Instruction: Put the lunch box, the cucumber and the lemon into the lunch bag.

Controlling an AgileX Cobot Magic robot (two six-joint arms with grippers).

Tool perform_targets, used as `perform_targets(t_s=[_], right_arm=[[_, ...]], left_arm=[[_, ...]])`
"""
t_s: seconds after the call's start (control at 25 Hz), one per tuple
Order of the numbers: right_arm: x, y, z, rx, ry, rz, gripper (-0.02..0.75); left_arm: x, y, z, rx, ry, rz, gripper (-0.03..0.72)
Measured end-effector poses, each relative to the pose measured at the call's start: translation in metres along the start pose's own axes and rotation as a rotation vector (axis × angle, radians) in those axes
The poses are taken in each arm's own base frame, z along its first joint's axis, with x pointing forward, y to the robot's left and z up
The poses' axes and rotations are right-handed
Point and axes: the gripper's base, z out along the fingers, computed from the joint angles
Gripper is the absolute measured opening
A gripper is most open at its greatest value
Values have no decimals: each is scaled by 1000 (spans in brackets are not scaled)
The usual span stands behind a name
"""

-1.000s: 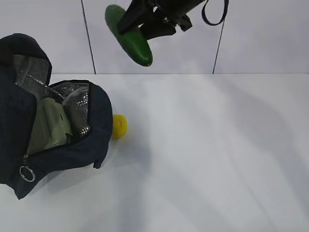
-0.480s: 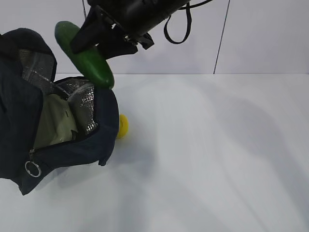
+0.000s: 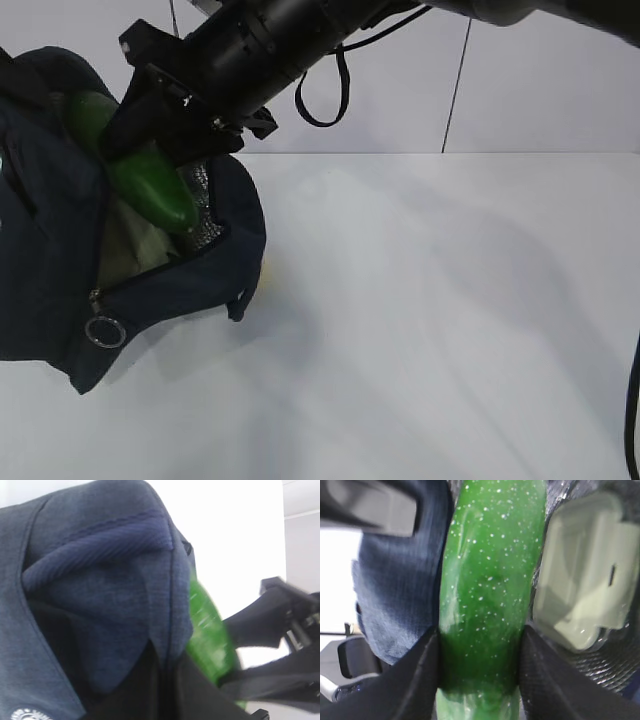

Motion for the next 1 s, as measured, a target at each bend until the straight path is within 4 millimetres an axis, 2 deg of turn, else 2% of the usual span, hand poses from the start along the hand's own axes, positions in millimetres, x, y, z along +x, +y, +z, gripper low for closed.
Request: perform_targets(t_s=[0.28,0.52,0.68,0.76,0.92,1.0], right_arm=[[1,-1,6,-2,13,-10,358],[3,-28,28,18,10,-33,358],[0,-37,36,21,-28,-91,360],[0,-37,38,-1,-42,-135,381],[-3,-35,38,-16,-75,-194,496],[-4,-36,38,-12,-87,-200,526]], left_arm=[[0,-1,0,8,-2,2,-7],[2,-4,0,49,18,-13,-7],[2,-5,0,56,28,-14,-7],[2,-5,0,57,27,-15,-6],[3,-6,1,60,28,-12,-7],[4,-10,4,65,37,-2,-7]])
